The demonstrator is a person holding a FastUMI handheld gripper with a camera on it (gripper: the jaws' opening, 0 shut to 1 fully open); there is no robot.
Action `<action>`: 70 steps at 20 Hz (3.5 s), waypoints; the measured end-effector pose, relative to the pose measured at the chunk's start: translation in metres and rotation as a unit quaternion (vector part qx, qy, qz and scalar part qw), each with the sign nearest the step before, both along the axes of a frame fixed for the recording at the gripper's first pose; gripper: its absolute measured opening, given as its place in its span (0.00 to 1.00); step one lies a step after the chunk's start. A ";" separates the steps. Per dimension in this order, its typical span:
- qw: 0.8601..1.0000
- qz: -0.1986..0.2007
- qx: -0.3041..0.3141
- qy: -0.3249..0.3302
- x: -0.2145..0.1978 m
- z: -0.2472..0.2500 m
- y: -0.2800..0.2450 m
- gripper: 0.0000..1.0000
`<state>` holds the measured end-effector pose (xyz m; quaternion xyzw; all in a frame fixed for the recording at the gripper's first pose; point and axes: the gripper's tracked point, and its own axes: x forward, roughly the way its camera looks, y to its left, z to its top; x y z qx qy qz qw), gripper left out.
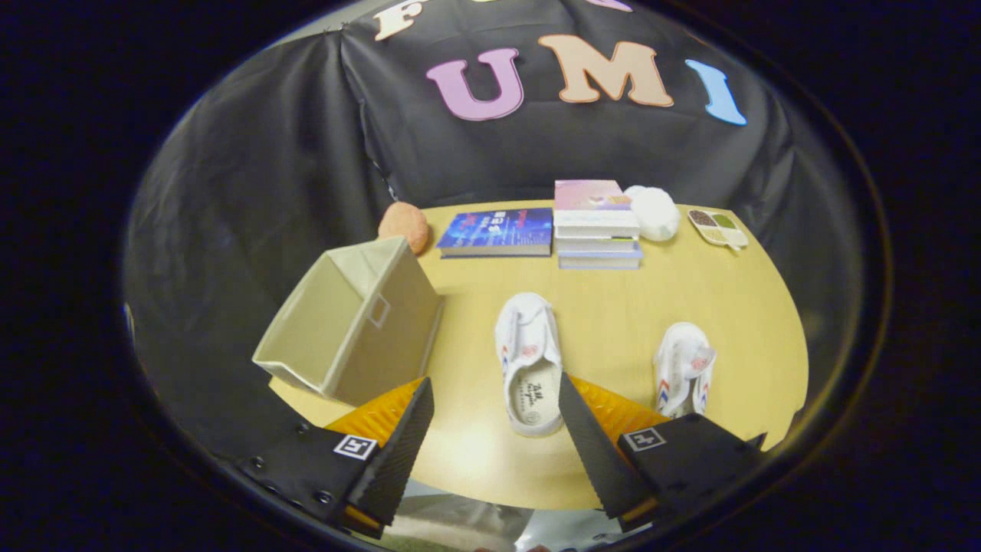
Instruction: Open the storage box then place both shoes into the box .Put the left shoe in first, then the right shoe, with the right side of both shoes facing outward in a uniform manner.
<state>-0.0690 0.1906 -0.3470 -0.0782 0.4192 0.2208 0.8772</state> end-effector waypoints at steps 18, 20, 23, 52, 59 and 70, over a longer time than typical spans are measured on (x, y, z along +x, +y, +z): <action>0.985 0.065 -0.152 0.058 0.070 -0.129 -0.021 0.94; 0.983 0.065 -0.163 0.054 0.077 -0.138 -0.020 0.94; 0.983 0.059 -0.170 0.048 0.086 -0.149 -0.019 0.88; 0.934 -0.107 0.148 0.306 0.040 -0.085 0.081 0.03; 0.916 -0.079 0.217 0.327 0.018 -0.013 0.151 0.03; 0.906 -0.056 0.238 0.346 0.005 0.015 0.255 0.03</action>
